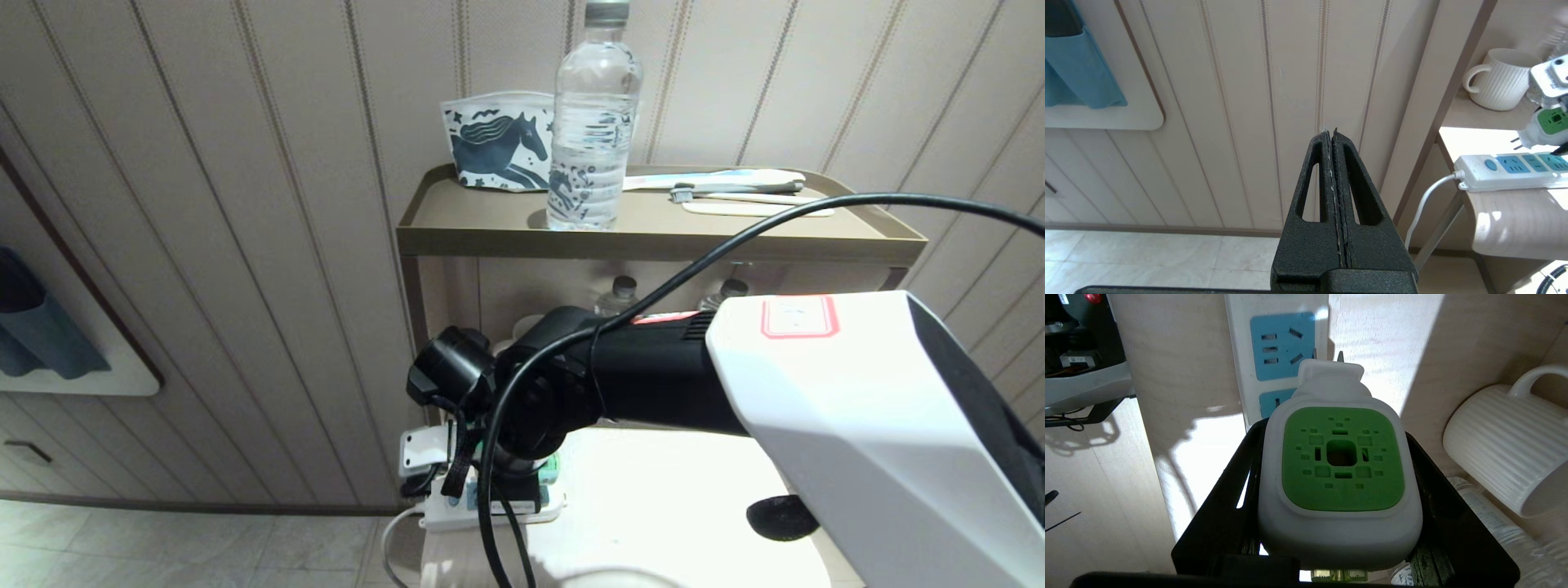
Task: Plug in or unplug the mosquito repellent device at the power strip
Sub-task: Insert the plug into the socket
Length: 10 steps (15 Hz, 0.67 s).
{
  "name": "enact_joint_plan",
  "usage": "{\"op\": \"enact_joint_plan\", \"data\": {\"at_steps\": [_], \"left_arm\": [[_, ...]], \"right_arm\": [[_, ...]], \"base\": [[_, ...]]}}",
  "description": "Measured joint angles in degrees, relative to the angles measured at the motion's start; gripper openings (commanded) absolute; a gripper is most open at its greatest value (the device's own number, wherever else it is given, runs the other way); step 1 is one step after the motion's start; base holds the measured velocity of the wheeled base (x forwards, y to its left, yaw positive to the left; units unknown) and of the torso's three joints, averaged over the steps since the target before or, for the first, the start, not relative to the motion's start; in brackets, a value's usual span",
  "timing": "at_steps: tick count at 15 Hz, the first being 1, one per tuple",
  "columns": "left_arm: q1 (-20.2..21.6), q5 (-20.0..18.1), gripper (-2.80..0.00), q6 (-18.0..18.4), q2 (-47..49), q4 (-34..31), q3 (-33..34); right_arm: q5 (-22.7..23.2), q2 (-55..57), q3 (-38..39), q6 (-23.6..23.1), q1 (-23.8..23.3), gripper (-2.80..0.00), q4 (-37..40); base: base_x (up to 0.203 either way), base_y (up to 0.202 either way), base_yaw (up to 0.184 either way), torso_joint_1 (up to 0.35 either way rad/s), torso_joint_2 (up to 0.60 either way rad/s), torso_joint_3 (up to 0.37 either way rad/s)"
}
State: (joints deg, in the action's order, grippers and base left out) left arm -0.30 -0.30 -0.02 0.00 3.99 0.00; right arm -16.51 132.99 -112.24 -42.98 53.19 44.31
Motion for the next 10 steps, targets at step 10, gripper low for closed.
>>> {"op": "enact_joint_plan", "data": {"at_steps": [10], "left_arm": [[-0.02, -0.02, -2.8, 0.02, 0.0, 0.02, 0.0]], "right_arm": [[0.09, -0.51, 0.17, 1.33, -3.5, -2.8, 4.36]], "base": [[0.0, 0.0, 0.0, 0.0, 0.0, 0.0]]}}
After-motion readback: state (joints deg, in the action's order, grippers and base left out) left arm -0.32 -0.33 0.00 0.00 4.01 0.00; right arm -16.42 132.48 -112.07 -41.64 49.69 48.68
